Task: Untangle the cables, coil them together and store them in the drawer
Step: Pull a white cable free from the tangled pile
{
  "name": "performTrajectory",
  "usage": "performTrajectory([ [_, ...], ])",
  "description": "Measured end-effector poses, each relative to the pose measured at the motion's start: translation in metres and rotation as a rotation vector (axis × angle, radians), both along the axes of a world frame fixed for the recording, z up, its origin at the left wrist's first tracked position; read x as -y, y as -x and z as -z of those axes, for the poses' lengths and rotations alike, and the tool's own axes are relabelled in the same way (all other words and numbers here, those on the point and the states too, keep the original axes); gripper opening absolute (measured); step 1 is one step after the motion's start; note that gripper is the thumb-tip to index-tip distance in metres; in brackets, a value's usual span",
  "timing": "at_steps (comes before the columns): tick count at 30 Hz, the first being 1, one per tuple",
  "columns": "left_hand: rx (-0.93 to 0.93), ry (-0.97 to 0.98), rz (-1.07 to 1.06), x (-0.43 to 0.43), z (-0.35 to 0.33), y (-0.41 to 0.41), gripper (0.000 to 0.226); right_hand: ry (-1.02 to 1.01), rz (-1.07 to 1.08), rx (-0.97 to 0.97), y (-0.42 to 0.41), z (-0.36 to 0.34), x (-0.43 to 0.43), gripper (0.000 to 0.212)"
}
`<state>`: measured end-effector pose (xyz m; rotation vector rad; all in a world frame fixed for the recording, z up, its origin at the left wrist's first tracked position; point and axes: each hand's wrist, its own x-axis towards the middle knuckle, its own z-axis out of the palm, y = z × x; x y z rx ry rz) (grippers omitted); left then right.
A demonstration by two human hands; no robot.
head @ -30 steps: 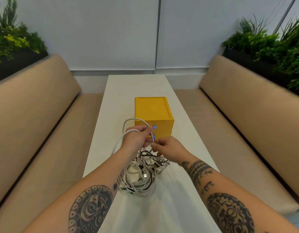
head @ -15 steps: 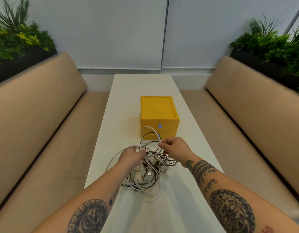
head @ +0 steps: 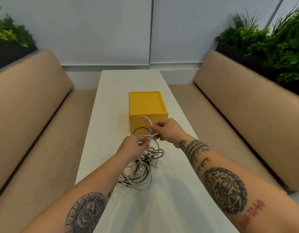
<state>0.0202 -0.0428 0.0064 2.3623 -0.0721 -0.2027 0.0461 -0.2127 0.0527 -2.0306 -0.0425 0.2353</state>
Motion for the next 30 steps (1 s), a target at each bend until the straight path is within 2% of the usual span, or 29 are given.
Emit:
performTrajectory([
  [2, 0.03, 0.018, -0.014, -0.002, 0.004, -0.001, 0.02, -0.039, 0.024, -0.004, -0.001, -0.001, 0.001, 0.028],
  [6, 0.062, 0.225, -0.057, -0.003, 0.001, 0.0, 0.017, -0.226, 0.119, -0.007, 0.001, -0.002, 0.004, 0.022],
  [9, 0.101, 0.336, -0.078, -0.003, -0.012, -0.002, 0.015, -0.377, 0.139, -0.087, 0.006, -0.001, 0.008, 0.023],
  [11, 0.114, 0.305, -0.021, -0.006, -0.023, -0.004, 0.016, -0.487, 0.104, -0.14, 0.008, -0.005, 0.009, 0.028],
  [13, 0.13, 0.196, 0.068, -0.011, -0.033, -0.006, 0.018, -0.577, 0.054, -0.178, 0.007, -0.015, 0.003, 0.035],
  [15, 0.165, 0.137, 0.121, -0.017, -0.042, -0.005, 0.018, -0.548, 0.009, -0.153, 0.005, -0.03, -0.006, 0.029],
  [18, 0.203, 0.159, 0.118, -0.027, -0.055, -0.004, 0.018, -0.481, -0.031, -0.063, 0.003, -0.052, -0.02, 0.021],
  [20, 0.319, 0.244, -0.02, -0.035, -0.065, -0.004, 0.015, -0.442, -0.06, 0.005, 0.002, -0.065, -0.024, 0.016],
  [22, 0.552, 0.383, -0.245, -0.042, -0.078, -0.004, 0.01, -0.375, -0.099, 0.074, 0.002, -0.075, -0.024, 0.012],
  [24, 0.729, 0.406, -0.388, -0.047, -0.09, -0.004, 0.008, -0.351, -0.14, 0.128, 0.003, -0.081, -0.023, 0.013],
  [26, 0.69, 0.424, -0.336, -0.051, -0.095, -0.006, 0.015, -0.376, -0.159, 0.165, 0.005, -0.085, -0.021, 0.015],
  [30, 0.331, 0.573, -0.036, -0.05, -0.093, 0.0, 0.032, -0.425, -0.07, 0.228, 0.006, -0.084, -0.017, 0.016],
])
